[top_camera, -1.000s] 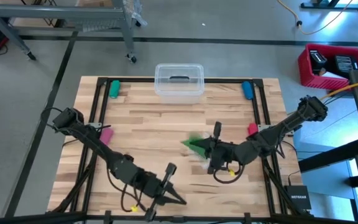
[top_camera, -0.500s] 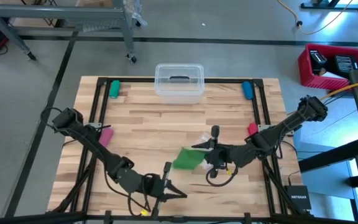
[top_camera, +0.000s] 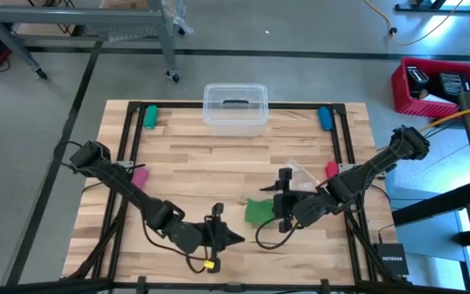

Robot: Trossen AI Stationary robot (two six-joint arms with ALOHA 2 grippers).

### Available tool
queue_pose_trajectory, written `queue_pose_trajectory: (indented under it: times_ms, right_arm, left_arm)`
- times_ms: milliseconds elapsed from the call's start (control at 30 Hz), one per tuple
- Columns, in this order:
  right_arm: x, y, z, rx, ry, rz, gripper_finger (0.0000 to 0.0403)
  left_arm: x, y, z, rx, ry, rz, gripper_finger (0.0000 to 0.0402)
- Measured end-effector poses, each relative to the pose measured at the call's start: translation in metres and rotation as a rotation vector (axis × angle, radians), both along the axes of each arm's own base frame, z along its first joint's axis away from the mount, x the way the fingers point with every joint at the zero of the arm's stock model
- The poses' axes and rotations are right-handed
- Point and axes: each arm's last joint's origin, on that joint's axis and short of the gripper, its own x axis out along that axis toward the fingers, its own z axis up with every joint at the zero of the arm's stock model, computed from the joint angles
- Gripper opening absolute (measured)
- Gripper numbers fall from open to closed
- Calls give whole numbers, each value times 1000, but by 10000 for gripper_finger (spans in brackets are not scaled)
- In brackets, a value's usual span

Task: Roll bandage
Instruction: Roll the green bandage

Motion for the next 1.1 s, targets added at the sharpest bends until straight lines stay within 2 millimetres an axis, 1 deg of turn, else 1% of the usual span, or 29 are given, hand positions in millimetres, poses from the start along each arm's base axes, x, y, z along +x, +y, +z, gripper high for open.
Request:
queue_pose_trajectory:
  times_ms: [167,333,400,500,600,733,867,933,1000,1100]
  right_arm:
    - [-4,-3,1,-22,23,-7,235]
    - [-13,-11,1,-121,54,-78,253]
    - [-15,-13,0,-145,71,-87,258]
    - [-16,-22,-2,-214,117,-113,262]
    - [-16,-39,-7,-292,187,-194,266]
    - [-17,-69,-25,-325,289,-305,266]
    - [-22,-100,-49,-256,380,-404,267]
    - [-26,-111,-60,-215,424,-437,267]
    - [-31,-119,-65,-163,479,-456,267]
    - [-36,-123,-66,-69,562,-449,267]
  left_arm:
    - [7,8,-7,-71,29,55,2]
    - [14,21,-20,-138,119,140,2]
    - [18,27,-29,-158,163,184,10]
    - [21,34,-44,-156,245,239,37]
    - [24,43,-62,-133,335,297,72]
    - [30,61,-81,-59,437,355,115]
    - [39,78,-95,7,500,368,137]
    - [44,85,-104,35,528,358,142]
    - [48,90,-112,57,557,347,144]
    - [54,96,-123,85,581,330,144]
